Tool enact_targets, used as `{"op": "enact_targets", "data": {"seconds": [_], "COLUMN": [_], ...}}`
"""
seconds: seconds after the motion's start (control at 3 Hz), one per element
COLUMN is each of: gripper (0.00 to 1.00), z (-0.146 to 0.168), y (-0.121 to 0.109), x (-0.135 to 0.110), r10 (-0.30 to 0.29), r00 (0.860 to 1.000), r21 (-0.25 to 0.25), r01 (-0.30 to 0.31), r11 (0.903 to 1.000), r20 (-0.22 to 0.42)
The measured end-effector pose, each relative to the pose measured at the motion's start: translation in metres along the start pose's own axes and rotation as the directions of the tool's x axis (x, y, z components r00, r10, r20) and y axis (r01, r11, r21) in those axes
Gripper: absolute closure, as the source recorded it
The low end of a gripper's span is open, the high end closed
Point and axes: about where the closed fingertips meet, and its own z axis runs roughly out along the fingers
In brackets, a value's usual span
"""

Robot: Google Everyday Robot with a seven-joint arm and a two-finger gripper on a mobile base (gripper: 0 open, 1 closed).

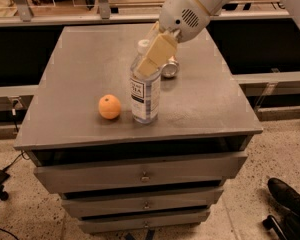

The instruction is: Move blue plastic bottle near orange can

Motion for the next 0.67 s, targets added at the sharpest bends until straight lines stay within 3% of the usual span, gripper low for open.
{"op": "enact_targets", "data": {"seconds": [0.67], "gripper": [0.1], "z": [-0.004], "y": [0.0029], "x": [-0.0073], "r10": [-0.029], "r00": [0.999], "r21": [0.012], "r01": [0.029], "r11": [0.9995], "r20": [0.016]}}
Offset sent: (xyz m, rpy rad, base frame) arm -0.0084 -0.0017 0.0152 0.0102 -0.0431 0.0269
